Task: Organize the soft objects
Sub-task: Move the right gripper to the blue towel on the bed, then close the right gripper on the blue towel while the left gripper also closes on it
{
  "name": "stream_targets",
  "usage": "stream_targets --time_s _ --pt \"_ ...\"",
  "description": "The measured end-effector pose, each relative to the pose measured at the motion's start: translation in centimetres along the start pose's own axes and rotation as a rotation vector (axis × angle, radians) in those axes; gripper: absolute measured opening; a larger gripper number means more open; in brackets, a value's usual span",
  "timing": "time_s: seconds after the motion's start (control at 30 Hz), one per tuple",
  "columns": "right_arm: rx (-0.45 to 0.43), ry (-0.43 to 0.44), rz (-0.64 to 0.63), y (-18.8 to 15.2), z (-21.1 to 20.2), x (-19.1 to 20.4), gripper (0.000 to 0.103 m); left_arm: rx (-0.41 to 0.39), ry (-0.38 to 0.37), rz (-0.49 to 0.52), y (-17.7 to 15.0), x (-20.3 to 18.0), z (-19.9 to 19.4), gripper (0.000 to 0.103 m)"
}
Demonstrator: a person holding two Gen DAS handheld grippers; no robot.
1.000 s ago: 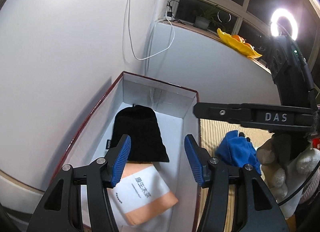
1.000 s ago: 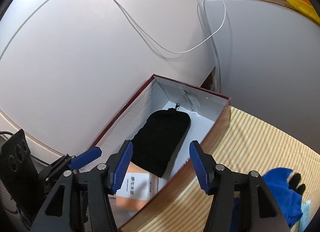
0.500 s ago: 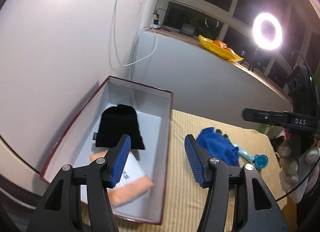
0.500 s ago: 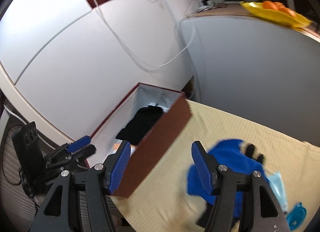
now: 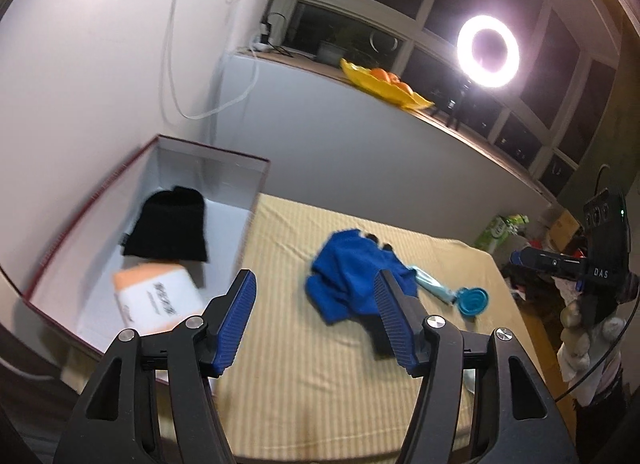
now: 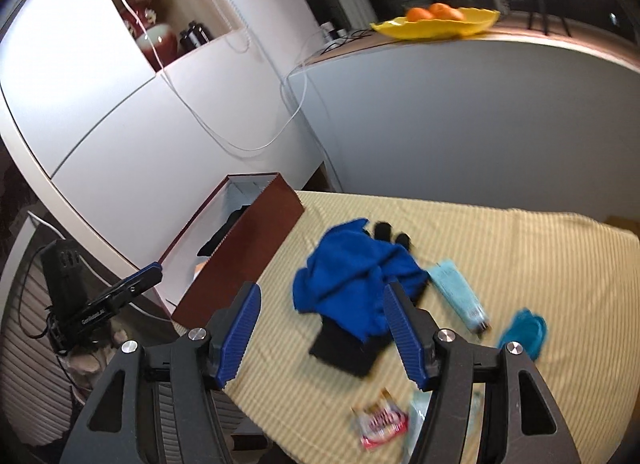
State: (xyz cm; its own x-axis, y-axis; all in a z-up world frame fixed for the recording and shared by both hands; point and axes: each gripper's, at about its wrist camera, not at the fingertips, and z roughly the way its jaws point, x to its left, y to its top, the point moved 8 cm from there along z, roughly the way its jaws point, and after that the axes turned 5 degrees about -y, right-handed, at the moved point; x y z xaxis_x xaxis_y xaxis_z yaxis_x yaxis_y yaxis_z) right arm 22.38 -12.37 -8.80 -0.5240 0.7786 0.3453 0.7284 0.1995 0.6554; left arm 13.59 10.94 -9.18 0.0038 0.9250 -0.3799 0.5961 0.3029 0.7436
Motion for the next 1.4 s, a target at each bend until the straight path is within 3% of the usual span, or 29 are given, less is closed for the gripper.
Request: stream_targets --time_s 0.27,0.5,0.73,0.97,1.4 --pt "0.000 0.009 0.086 -3.3 -2.4 -3.6 0.060 0.048 -0.052 -0.003 -2.4 -2.4 2.6 0.061" --pt "0.027 0.033 0.105 -4.2 -1.4 -4.4 0.060 0.082 -0.107 -0.030 -4.2 -3.6 5.3 0.061" --pt "0.125 0.101 0.122 -4.0 3.8 -3.2 0.060 0.128 -0.105 -0.023 -5.6 -3.7 8.2 0.061" --pt "0.199 0.143 0.127 -1.7 8.5 -1.2 0.060 0.141 -0.097 -0.039 -5.8 -2.9 9.9 0.061" --pt "0.314 0.046 0.081 0.6 18.7 -0.5 0.060 0.164 -0.091 -0.032 -5.0 -2.5 14.4 0.061"
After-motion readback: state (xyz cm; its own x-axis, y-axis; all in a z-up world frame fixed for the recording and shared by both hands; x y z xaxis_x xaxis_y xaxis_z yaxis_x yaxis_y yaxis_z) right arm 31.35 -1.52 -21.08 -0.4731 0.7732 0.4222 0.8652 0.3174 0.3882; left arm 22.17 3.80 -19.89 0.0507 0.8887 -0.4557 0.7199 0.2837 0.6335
